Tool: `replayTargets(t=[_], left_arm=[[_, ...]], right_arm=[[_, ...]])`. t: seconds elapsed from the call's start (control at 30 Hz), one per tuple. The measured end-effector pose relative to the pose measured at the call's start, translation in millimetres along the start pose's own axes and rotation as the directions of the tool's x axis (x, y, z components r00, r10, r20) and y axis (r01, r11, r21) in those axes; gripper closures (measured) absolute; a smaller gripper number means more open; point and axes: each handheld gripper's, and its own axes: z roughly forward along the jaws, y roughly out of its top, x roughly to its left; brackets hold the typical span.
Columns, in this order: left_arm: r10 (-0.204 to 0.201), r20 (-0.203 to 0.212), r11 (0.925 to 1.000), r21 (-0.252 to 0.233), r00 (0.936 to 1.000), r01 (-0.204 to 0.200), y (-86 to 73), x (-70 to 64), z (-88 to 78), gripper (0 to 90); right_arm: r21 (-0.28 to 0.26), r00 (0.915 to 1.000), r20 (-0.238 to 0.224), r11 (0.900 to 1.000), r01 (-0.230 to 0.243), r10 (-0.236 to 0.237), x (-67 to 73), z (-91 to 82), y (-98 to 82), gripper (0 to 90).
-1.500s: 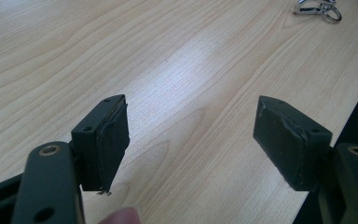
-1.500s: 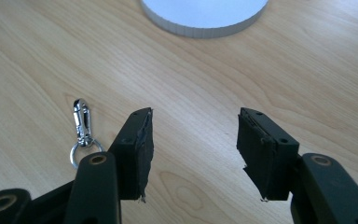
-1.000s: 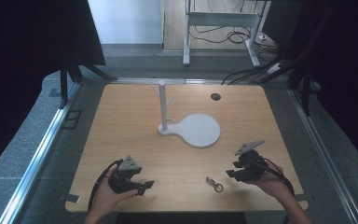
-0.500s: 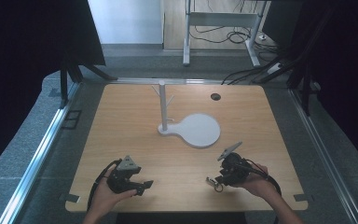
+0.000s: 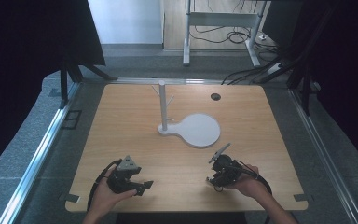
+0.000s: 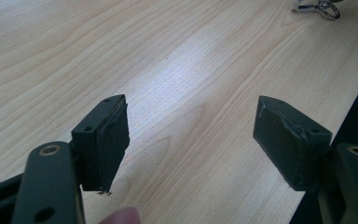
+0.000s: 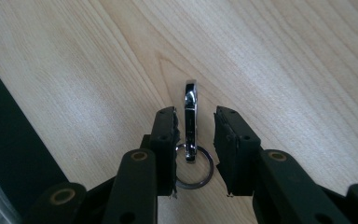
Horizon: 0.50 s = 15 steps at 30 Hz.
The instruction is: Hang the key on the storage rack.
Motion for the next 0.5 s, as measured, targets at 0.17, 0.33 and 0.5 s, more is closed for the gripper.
replayTargets(t=[0.17,0.33,0.5], left_arm=[[-0.002,0.0,1.0,-0.001,1.0,0.002,0.1,-0.8,0.6,27.2],[0.002,-0.001,1.0,0.001,1.0,-0.002,0.1,-0.8,0.6,27.3],[0.001,-0.001,1.0,0.002,1.0,-0.001,0.0,-0.7,0.5,27.3]], right_arm=[[0.024,1.0,0.005,1.0,0.003,-0.004,-0.9,5.4,-0.5,70.5],[0.038,0.9999,0.013,0.999,0.007,-0.008,-1.4,8.4,0.6,72.6],[0.056,0.9999,0.011,0.998,0.008,-0.008,-1.4,11.5,1.3,75.1]])
